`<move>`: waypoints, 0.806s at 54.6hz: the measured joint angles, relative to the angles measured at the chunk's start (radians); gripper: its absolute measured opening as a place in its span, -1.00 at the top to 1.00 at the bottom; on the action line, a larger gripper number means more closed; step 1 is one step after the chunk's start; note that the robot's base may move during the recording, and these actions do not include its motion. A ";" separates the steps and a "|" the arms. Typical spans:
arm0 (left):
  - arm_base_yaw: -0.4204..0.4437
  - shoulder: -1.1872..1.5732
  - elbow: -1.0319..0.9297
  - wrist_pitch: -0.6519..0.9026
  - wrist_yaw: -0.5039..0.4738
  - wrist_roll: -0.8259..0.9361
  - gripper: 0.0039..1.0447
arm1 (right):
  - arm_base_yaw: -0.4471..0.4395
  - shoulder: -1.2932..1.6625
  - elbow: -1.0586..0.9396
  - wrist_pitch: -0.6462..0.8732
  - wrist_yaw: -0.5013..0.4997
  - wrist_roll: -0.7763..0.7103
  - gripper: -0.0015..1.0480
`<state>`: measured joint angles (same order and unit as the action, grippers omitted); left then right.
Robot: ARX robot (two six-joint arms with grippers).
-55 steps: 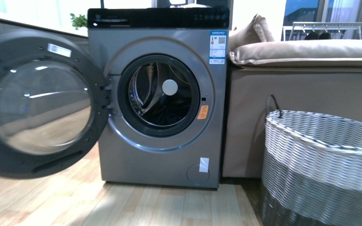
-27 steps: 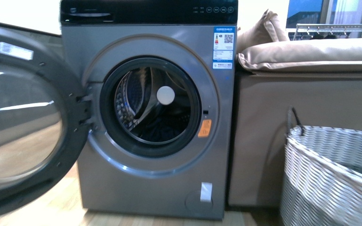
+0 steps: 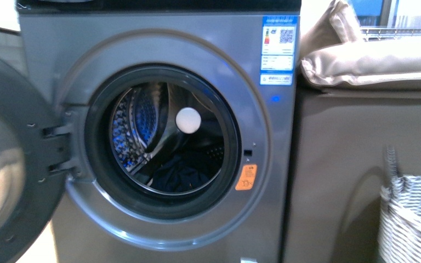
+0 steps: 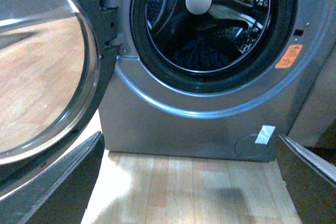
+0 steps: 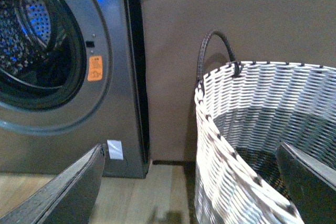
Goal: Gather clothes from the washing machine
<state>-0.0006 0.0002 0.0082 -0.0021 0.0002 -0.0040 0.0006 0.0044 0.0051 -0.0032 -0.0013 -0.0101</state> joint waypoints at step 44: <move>0.000 0.000 0.000 0.000 0.000 0.000 -0.88 | 0.000 0.000 0.000 0.000 0.003 0.000 -0.85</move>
<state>-0.0006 0.0006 0.0082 -0.0021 0.0006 -0.0040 0.0002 0.0044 0.0051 -0.0029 0.0013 -0.0097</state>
